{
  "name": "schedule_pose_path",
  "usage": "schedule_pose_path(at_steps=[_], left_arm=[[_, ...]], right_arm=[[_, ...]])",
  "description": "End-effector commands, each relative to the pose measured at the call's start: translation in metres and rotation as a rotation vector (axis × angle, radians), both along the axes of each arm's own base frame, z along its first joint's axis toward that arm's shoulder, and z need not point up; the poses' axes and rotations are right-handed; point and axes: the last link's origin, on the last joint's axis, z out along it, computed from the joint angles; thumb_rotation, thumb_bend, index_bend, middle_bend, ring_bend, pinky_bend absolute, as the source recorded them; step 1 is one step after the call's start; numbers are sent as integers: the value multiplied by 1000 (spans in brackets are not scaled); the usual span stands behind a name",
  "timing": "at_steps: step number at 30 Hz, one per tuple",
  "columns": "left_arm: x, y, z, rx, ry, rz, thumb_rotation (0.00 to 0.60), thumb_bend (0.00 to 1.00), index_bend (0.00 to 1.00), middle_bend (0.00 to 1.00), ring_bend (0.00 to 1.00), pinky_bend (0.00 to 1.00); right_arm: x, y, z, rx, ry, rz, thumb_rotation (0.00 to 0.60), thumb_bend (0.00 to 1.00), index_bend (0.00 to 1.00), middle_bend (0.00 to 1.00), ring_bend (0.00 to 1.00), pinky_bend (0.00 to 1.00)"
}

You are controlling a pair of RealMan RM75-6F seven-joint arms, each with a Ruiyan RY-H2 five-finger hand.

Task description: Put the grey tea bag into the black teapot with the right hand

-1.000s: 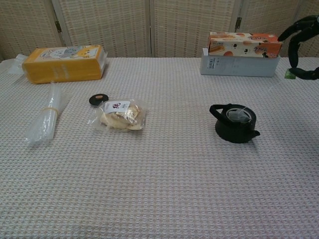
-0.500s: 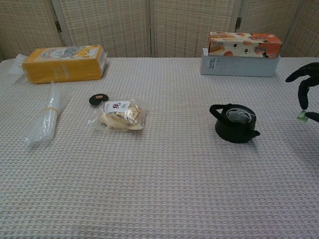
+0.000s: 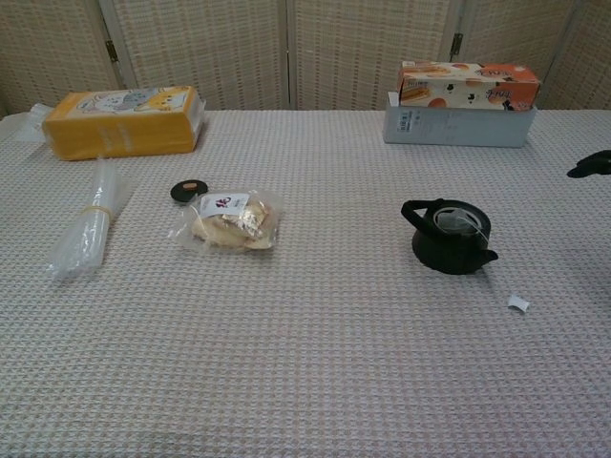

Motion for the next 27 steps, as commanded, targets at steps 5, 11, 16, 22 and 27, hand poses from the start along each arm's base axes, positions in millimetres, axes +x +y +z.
schedule_pose_path(at_steps=[5,11,16,22,27], left_arm=[[1,0,-1,-4,3,-1,600,128,0,0,0,248],[0,0,1,7,-3,6,600,128,0,0,0,248],[-1,-1,4,15,-9,3,600,128,0,0,0,248],[0,0,4,11,-8,0,600,128,0,0,0,248],[-1,1,4,12,-11,2,600,128,0,0,0,248]], right_arm=[[16,-8,6,52,-35,10,600,331,0,193,67,51],[35,-29,-5,165,-35,5,600,931,0,942,818,808],[55,-42,-9,296,-44,-44,600,1000,0,995,876,855],[77,-55,-6,396,-21,-92,600,1000,0,999,889,862],[91,-60,0,416,12,-107,600,1000,0,1000,892,866]])
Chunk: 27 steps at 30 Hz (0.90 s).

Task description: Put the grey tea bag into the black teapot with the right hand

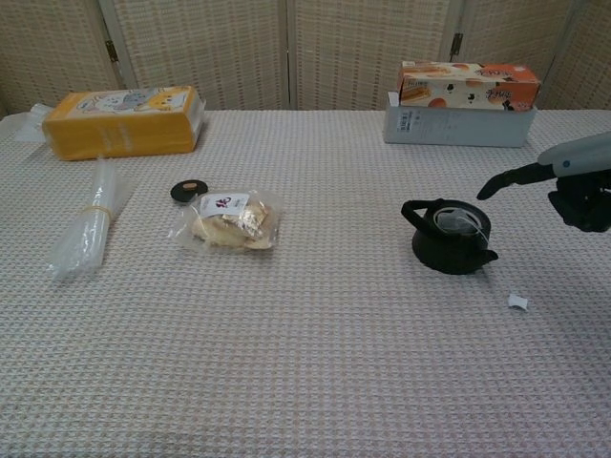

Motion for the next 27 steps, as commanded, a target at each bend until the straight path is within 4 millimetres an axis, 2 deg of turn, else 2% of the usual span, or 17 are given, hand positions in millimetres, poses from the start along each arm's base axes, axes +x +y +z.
schedule_pose_path(at_steps=[1,4,14,27], left_arm=[[0,1,0,-2,-1,0,600,128,0,0,0,248],[0,0,-1,-6,0,-1,600,128,0,0,0,248],[1,0,-2,-5,0,-2,600,128,0,0,0,248],[0,0,-1,-5,-1,0,600,128,0,0,0,248]], right_arm=[[13,-1,5,22,36,3,600,1000,0,1000,892,866],[14,-1,2,28,46,-16,600,1000,0,1000,892,866],[3,-15,-27,14,95,-47,600,1000,0,999,892,866],[4,-20,-38,-1,90,-50,600,1000,0,999,893,866]])
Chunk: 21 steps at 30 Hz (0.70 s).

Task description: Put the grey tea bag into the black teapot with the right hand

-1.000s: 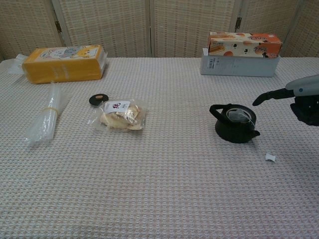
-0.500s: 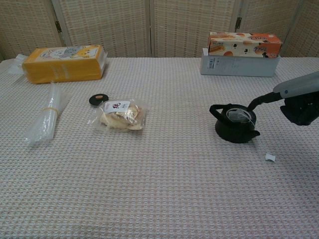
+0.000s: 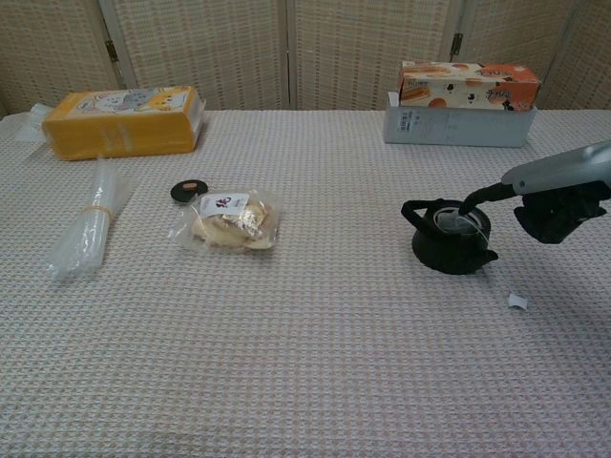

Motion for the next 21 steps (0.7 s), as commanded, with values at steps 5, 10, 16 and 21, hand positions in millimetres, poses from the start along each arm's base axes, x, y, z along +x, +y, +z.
schedule_pose_path(at_steps=[5,10,16,21], left_arm=[[0,0,0,-1,0,1,600,128,0,0,0,248],[0,0,0,-2,1,-1,600,128,0,0,0,248],[0,0,0,-2,-1,0,600,128,0,0,0,248],[0,-1,1,2,-5,-1,600,128,0,0,0,248]], right_arm=[[-2,0,-4,12,10,-3,600,1000,0,999,893,866],[-3,0,-8,15,17,2,600,1000,0,999,893,866],[-4,0,-15,24,23,4,600,1000,0,1000,893,866],[-6,0,-25,36,40,7,600,1000,0,1000,893,867]])
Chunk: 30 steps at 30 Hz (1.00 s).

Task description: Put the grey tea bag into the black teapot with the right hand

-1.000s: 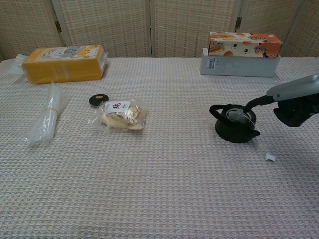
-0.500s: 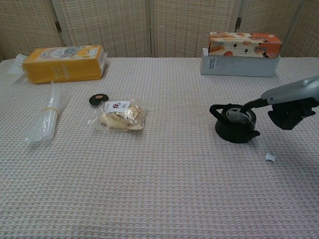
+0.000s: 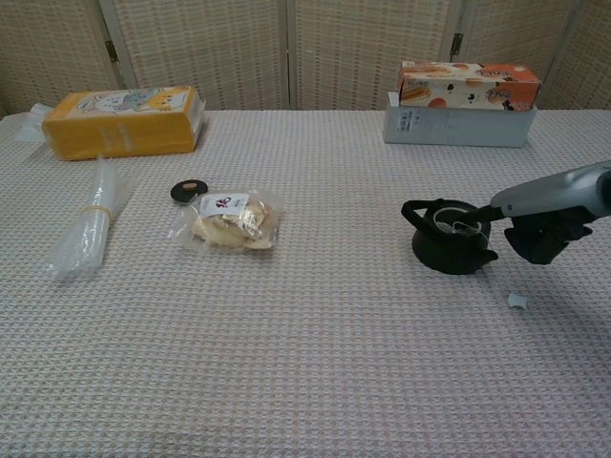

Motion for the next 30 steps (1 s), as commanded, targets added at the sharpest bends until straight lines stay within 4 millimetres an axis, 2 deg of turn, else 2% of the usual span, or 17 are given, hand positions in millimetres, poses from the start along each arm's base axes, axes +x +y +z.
schedule_pose_path(at_steps=[1,8,11,16,18,20,24,27,30], left_arm=[[0,0,1,1,-1,-1,600,128,0,0,0,248],[0,-1,2,4,-5,-4,600,128,0,0,0,248],[0,-1,2,3,-4,-5,600,128,0,0,0,248],[2,-3,0,2,3,-11,600,128,0,0,0,248],[3,-3,-1,3,8,-12,600,128,0,0,0,248],[3,-3,-2,2,10,-13,600,128,0,0,0,248],[5,-4,-1,10,14,-20,600,128,0,0,0,248],[5,-5,-1,13,15,-20,600,128,0,0,0,248],[6,-6,-3,9,19,-23,600,128,0,0,0,248]], right_arm=[[-1,-1,-5,3,9,1,600,1000,0,1000,893,867],[2,-2,-2,-24,-3,-9,600,1000,0,1000,893,867],[4,0,10,-51,-32,-12,600,1000,0,1000,893,867],[9,9,43,-115,-110,-14,600,991,0,1000,894,866],[9,13,55,-146,-135,-8,600,948,0,1000,895,866],[10,19,69,-183,-170,-4,600,862,0,994,896,866],[10,35,98,-295,-274,24,600,680,0,907,836,852],[0,52,117,-383,-311,70,600,642,0,856,785,823],[-20,70,130,-456,-277,109,600,621,0,830,762,804]])
